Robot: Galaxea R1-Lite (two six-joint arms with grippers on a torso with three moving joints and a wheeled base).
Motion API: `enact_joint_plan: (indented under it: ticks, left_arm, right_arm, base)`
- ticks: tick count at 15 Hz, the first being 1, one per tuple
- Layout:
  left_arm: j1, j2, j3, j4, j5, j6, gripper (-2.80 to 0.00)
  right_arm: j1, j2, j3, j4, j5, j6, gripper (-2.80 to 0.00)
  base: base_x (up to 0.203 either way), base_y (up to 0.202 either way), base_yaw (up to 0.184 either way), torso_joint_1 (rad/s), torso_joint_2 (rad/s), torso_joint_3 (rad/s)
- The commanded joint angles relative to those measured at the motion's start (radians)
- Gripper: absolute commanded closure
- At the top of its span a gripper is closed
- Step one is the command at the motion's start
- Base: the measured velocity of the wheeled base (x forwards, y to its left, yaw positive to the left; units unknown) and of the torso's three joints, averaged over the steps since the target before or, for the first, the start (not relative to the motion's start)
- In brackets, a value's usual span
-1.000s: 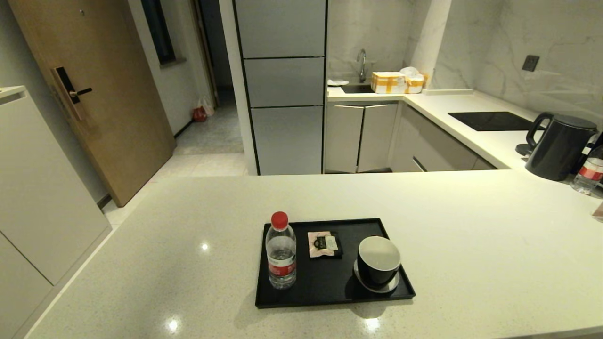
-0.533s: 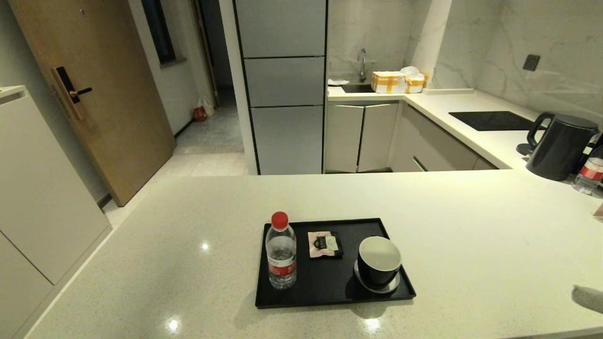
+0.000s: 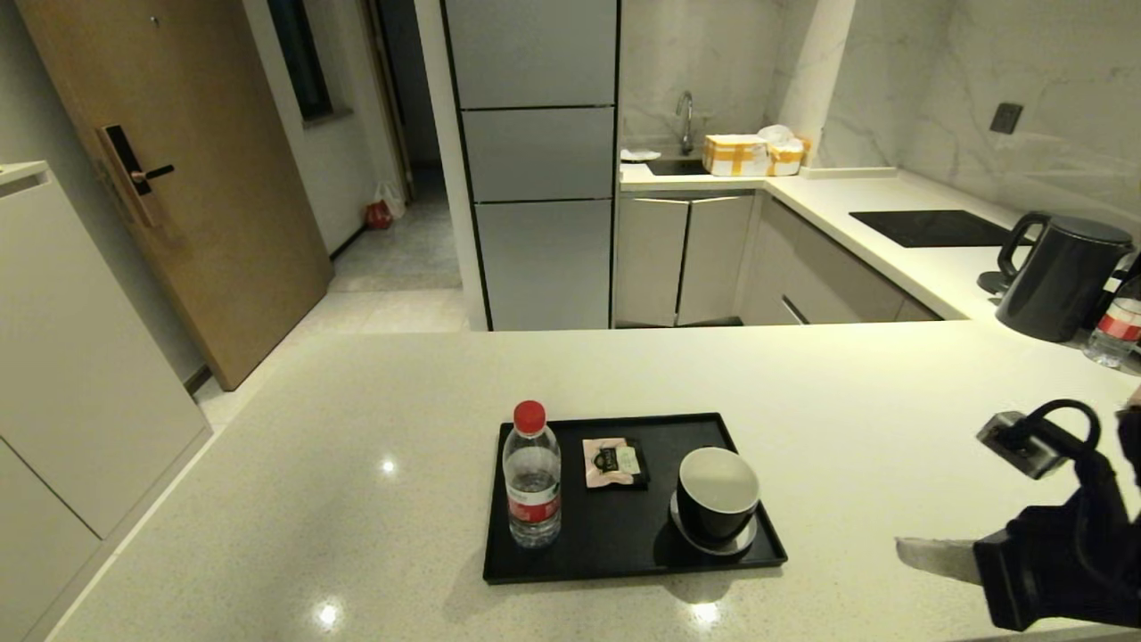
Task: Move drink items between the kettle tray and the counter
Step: Pick up the tea cup
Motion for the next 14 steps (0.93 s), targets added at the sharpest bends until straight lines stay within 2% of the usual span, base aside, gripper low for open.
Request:
enact_joint_plan:
  ticks: [1,5,7,9,11,14]
  left_arm:
    - [0.000,0.000,0.000,0.000,0.000,0.000,0.00]
    - [0.000,0.000,0.000,0.000,0.000,0.000,0.00]
    - [0.000,0.000,0.000,0.000,0.000,0.000,0.00]
    - [0.000,0.000,0.000,0.000,0.000,0.000,0.00]
    - [0.000,0.000,-0.001,0.000,0.000,0.000,0.00]
    - [0.000,0.000,0.000,0.000,0.000,0.000,0.00]
  right_arm:
    - [0.054,0.235,0.068,-0.241,0.004,-0.023,0.00]
    - [0.083,0.502,0.151,-0.661,0.006,-0.041,0.00]
    - [0.090,0.597,0.174,-0.827,0.019,-0.039,0.00]
    - [0.090,0.695,0.176,-0.957,0.027,-0.030,0.00]
    - [0.091,0.758,0.177,-1.084,0.029,0.013,0.00]
    - [0.090,0.758,0.189,-1.103,0.033,0.021,0.00]
  base:
    - [0.000,0.000,0.000,0.000,0.00,0.000]
    - [0.000,0.000,0.000,0.000,0.00,0.000]
    - [0.000,0.000,0.000,0.000,0.00,0.000]
    - [0.000,0.000,0.000,0.000,0.00,0.000]
    - [0.000,0.000,0.000,0.000,0.00,0.000]
    - [0.000,0.000,0.000,0.000,0.00,0.000]
